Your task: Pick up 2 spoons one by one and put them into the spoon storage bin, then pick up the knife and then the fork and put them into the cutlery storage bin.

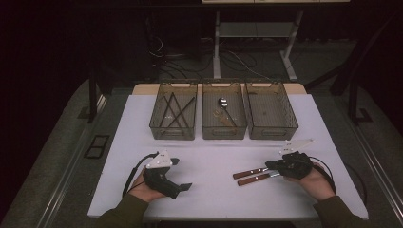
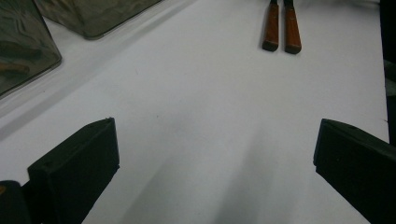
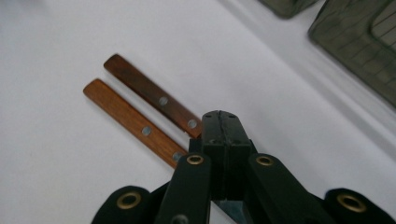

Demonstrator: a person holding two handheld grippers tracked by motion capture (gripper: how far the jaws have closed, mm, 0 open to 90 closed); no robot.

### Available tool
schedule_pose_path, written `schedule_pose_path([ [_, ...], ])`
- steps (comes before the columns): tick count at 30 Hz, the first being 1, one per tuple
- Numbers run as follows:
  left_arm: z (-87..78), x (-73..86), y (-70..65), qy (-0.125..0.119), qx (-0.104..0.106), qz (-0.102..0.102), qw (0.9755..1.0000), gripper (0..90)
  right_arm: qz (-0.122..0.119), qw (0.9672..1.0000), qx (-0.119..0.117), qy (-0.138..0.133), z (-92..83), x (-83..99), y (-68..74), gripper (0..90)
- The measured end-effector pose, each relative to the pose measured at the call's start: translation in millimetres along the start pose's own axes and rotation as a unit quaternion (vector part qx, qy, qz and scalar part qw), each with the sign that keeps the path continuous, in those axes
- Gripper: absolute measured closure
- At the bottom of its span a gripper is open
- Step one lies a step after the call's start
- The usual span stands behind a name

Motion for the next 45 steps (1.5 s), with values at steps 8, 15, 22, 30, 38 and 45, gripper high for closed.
schedule_pose_path([
  [8, 0.0, 0.2, -0.4, 0.002, 0.000, 0.003, 1.0000, 0.0, -0.006, 0.9996, 0.021, 0.018, 9.1, 2.8, -8.4, 90.0],
  [15, 0.5, 0.1, -0.8, 0.002, 0.000, 0.002, 1.0000, 0.0, 0.003, 0.9990, 0.038, 0.023, 15.4, 3.8, -23.9, 90.0],
  [22, 0.4, 0.5, -0.3, 0.002, 0.000, 0.002, 1.0000, 0.0, -0.001, 0.9986, 0.039, 0.036, 18.1, 7.0, -26.9, 90.0],
  [30, 0.4, 0.5, -1.0, 0.002, 0.000, 0.002, 1.0000, 0.0, 0.000, 0.9986, 0.032, 0.043, 14.7, 10.9, -25.8, 90.0],
  [38, 0.5, 0.3, -1.8, 0.003, 0.001, 0.002, 1.0000, 0.0, -0.001, 0.9984, 0.024, 0.051, 9.9, 16.4, -23.0, 90.0],
  [45, 0.9, 0.5, -2.1, 0.004, 0.002, 0.003, 1.0000, 0.0, -0.006, 0.9983, 0.016, 0.057, 4.7, 22.8, -16.0, 90.0],
])
Point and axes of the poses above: each handheld gripper's, and its own axes: z roughly forward along the jaws, x roughly out of its underside, y roughly to its left, the point moved 9 cm from there along z, roughly forward along the jaws, and after that the axes turned 4 degrees about z, right-handed, at the moved point
